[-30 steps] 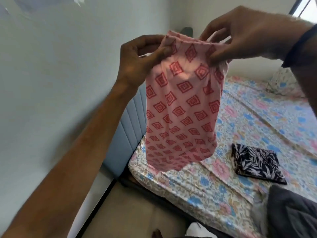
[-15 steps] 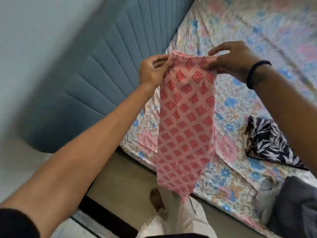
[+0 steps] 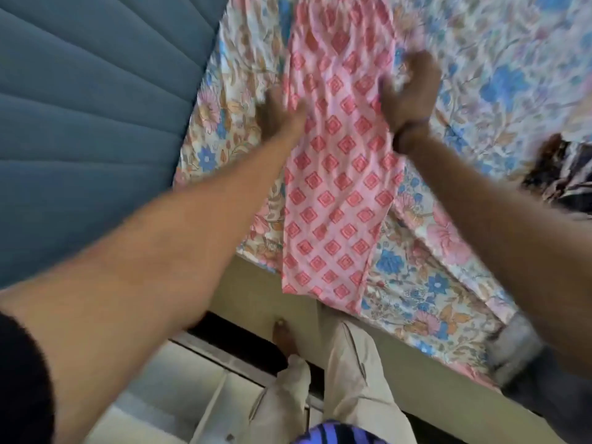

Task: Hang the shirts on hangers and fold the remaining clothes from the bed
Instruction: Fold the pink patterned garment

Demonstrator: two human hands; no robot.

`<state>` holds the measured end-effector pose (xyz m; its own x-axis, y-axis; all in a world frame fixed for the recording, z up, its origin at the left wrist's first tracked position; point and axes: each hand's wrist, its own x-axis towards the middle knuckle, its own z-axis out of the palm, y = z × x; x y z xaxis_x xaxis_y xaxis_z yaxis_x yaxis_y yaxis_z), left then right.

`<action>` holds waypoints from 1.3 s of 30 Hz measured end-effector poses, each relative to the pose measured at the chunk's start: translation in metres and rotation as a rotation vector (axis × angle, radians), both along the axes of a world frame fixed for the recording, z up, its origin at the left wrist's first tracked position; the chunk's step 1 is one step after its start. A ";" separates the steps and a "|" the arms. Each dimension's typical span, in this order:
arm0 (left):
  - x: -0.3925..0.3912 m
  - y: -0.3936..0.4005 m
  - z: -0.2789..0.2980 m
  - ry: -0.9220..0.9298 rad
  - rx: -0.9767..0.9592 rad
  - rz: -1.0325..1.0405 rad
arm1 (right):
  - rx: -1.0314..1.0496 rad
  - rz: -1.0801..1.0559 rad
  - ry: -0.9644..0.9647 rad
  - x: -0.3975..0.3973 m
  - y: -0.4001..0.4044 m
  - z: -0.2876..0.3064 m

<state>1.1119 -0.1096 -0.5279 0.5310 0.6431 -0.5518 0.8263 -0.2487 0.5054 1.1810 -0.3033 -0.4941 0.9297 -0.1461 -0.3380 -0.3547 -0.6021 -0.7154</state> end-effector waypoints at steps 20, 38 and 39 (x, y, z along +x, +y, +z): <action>-0.346 -0.056 0.023 0.387 -0.713 0.046 | 0.385 -0.434 0.951 -0.370 -0.072 0.017; -0.133 -0.031 0.052 -0.102 -0.733 0.145 | 0.312 -0.422 0.243 -0.193 -0.027 0.037; -0.143 -0.032 0.047 -0.127 -0.433 -0.078 | 0.104 -0.242 0.188 -0.207 -0.027 0.031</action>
